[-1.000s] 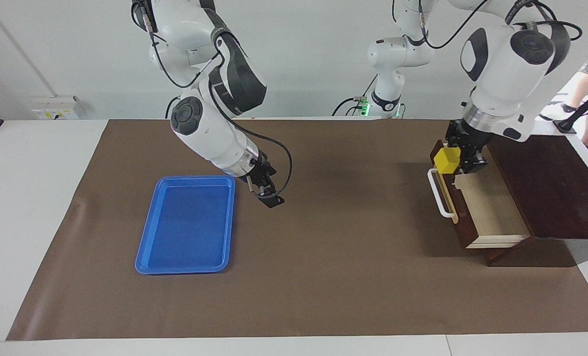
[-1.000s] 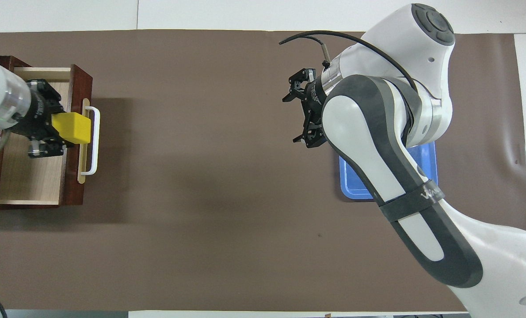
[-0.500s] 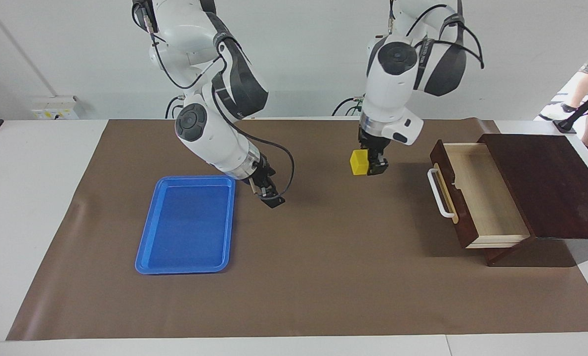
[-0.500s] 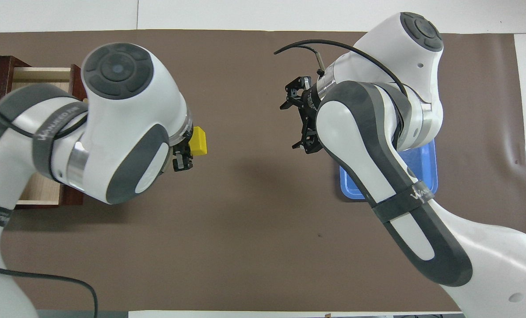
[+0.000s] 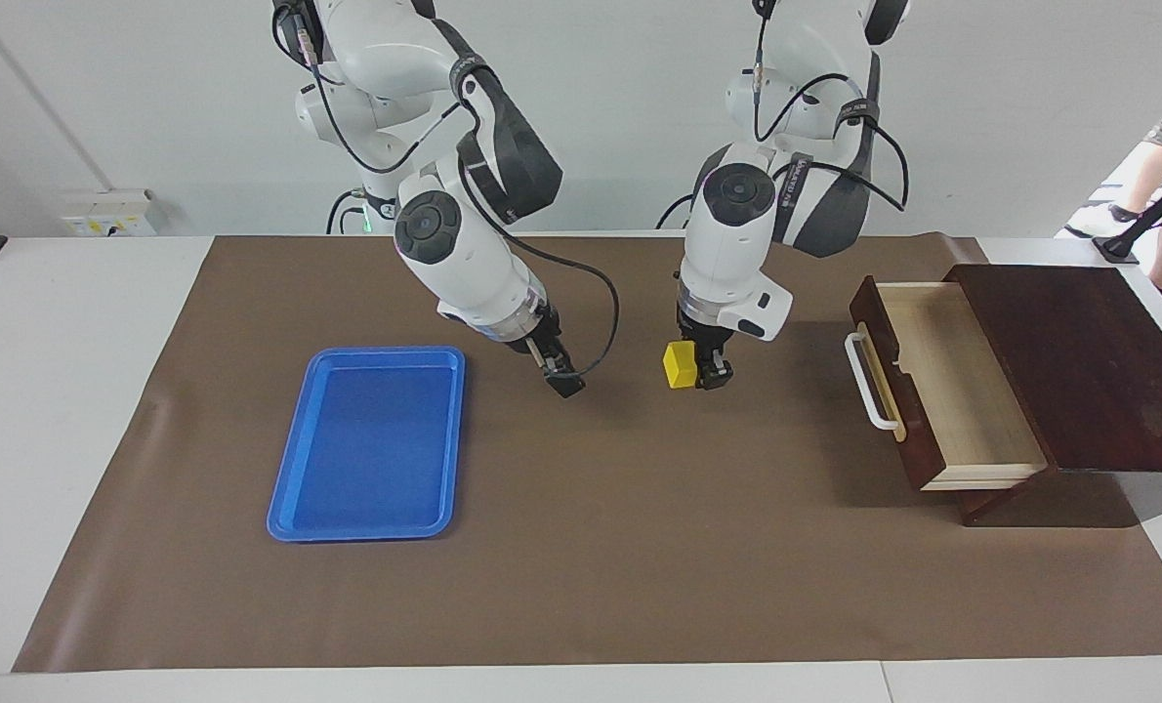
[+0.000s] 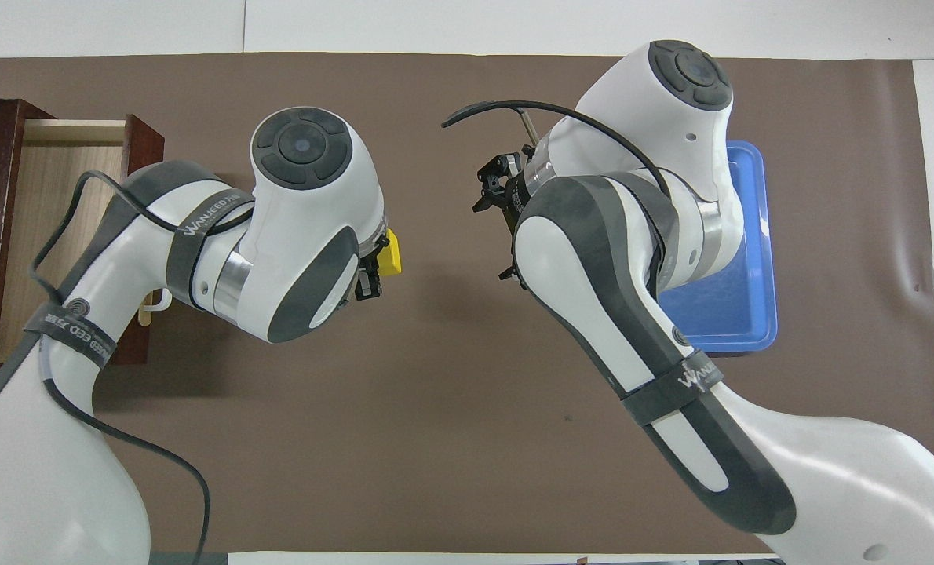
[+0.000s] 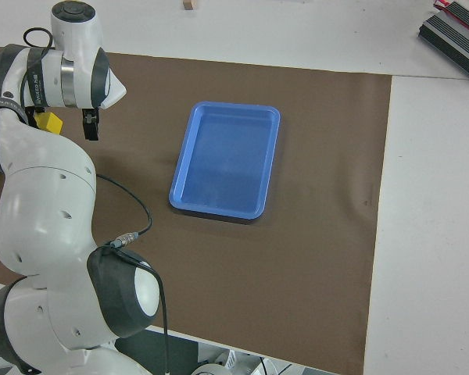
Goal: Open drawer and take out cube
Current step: 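Lift the cube toward the right gripper while the right gripper approaches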
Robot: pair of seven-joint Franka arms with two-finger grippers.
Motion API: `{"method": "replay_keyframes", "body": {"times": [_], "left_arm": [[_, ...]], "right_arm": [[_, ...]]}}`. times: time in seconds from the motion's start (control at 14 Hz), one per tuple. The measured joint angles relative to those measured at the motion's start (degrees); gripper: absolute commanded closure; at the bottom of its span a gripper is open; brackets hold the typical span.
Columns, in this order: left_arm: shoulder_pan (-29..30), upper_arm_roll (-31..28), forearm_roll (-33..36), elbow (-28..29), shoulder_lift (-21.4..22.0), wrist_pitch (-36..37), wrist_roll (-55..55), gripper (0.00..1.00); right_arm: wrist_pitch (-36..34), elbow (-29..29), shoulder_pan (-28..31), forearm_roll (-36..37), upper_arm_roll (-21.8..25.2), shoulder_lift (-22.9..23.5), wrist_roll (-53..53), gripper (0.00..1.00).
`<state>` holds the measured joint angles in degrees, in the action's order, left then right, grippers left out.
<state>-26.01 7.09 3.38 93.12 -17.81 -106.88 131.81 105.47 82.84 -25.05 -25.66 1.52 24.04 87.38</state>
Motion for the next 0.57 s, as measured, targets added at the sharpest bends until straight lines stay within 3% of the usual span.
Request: {"method": "replay_keyframes", "body": {"times": [0.29,0.57], "left_arm": [[-3.78,0.03,0.00,-3.95,-1.06,0.80,4.75,1.00],[-5.12,0.00,0.00,-4.84,-1.40,1.04,5.90,1.00]], "right_arm": [[1.64,-0.04,-2.26,-0.80,-0.03,0.89,1.86,0.01],[2.60,-0.39,-0.72,-7.54,0.30,1.59,1.78,0.01]]}}
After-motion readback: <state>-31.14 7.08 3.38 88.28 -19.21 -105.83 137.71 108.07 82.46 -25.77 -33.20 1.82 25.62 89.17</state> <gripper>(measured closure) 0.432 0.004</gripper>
